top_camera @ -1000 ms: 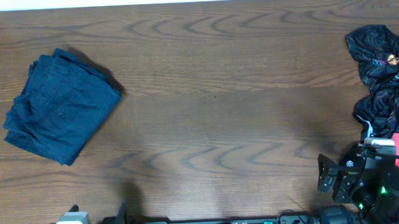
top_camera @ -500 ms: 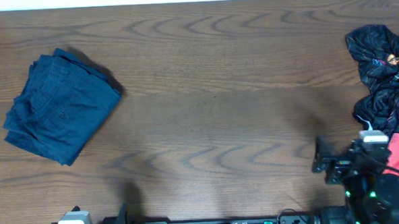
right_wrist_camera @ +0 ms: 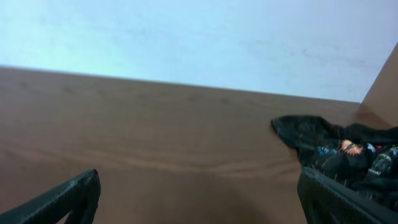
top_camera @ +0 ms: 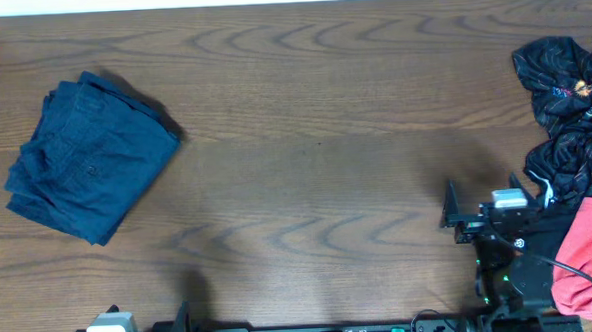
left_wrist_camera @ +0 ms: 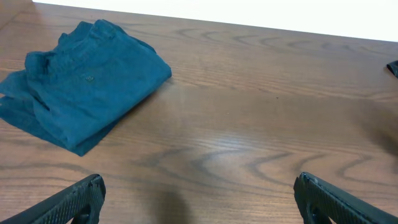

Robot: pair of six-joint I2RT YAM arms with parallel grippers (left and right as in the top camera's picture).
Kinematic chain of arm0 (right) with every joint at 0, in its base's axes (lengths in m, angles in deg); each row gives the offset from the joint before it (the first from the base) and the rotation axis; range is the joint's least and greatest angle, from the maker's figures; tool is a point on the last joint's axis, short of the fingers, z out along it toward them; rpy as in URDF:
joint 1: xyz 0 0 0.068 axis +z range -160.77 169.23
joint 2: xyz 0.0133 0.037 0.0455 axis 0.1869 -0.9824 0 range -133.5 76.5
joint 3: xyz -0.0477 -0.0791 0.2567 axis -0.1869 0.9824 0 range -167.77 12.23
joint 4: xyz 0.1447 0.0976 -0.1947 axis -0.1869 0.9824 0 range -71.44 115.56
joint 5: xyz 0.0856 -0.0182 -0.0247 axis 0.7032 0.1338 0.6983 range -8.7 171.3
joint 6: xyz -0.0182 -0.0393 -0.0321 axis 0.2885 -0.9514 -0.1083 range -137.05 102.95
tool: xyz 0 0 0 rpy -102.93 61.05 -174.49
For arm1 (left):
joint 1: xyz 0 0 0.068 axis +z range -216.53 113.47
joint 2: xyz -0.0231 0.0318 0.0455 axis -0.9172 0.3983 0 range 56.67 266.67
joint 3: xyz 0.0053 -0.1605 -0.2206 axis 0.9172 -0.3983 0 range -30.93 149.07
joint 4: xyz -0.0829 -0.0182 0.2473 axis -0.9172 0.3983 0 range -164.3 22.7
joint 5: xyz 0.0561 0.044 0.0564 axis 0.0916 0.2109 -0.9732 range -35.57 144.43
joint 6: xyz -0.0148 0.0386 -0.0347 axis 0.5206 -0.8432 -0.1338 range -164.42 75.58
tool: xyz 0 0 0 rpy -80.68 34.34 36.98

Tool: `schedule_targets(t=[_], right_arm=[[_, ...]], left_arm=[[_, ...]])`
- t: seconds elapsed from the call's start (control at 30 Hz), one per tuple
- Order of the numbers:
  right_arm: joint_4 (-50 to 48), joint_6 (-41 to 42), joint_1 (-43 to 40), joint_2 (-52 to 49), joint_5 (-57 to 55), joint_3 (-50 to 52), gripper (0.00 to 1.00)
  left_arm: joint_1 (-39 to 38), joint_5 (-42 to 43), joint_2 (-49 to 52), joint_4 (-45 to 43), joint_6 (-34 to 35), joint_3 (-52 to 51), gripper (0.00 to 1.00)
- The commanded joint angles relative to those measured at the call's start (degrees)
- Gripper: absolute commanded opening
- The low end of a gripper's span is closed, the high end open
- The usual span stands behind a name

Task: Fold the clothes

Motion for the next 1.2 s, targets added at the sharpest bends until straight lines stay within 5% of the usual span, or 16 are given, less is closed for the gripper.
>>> schedule_targets(t=[0.0, 0.57, 1.17], right_arm=[[-0.92, -3.5, -0.5, 0.7, 0.11, 1.42, 0.99], [-7.78, -4.26, -1.66, 0.7, -3.06, 2.01, 0.99], [-2.34, -1.49, -2.97, 0.68, -0.7, 2.03, 0.99]], left_arm=[[0.02, -0.66, 0.04, -0.02, -0.74, 0.04, 0.98], [0.02, -0.66, 0.04, -0.02, -0.74, 0.04, 0.98], [0.02, -0.66, 0.04, -0.02, -0.74, 0.04, 0.98]])
